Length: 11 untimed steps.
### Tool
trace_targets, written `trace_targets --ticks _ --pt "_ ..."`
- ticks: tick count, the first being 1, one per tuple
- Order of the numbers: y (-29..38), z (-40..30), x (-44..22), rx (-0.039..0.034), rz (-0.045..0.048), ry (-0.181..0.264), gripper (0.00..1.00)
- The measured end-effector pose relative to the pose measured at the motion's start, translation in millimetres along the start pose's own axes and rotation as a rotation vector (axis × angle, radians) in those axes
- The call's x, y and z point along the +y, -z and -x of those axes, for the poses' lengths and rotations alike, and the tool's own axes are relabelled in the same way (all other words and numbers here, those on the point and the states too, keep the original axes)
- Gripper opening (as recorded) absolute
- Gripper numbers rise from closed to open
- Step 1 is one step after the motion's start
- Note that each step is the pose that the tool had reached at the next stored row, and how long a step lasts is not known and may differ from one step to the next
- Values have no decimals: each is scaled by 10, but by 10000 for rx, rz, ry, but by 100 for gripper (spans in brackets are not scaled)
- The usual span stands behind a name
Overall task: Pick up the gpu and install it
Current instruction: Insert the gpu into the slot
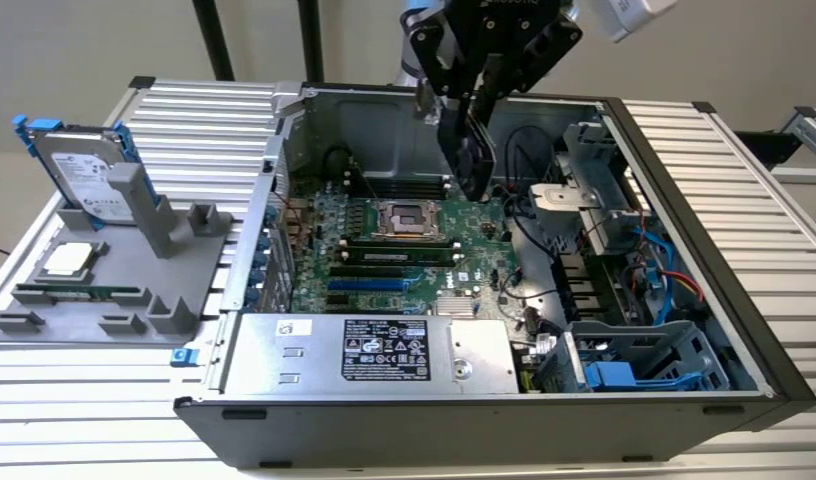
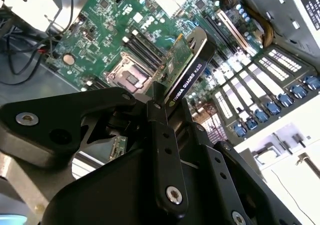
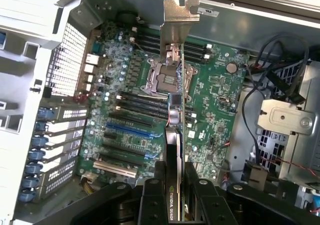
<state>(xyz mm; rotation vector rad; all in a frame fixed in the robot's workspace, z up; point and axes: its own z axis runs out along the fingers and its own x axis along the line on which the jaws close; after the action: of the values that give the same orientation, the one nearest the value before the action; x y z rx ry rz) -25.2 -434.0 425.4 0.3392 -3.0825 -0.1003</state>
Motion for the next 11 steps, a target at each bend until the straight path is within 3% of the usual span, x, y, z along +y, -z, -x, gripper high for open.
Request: trace_targets --ticks 11 --pt "1 0 0 42 -19 605 0"
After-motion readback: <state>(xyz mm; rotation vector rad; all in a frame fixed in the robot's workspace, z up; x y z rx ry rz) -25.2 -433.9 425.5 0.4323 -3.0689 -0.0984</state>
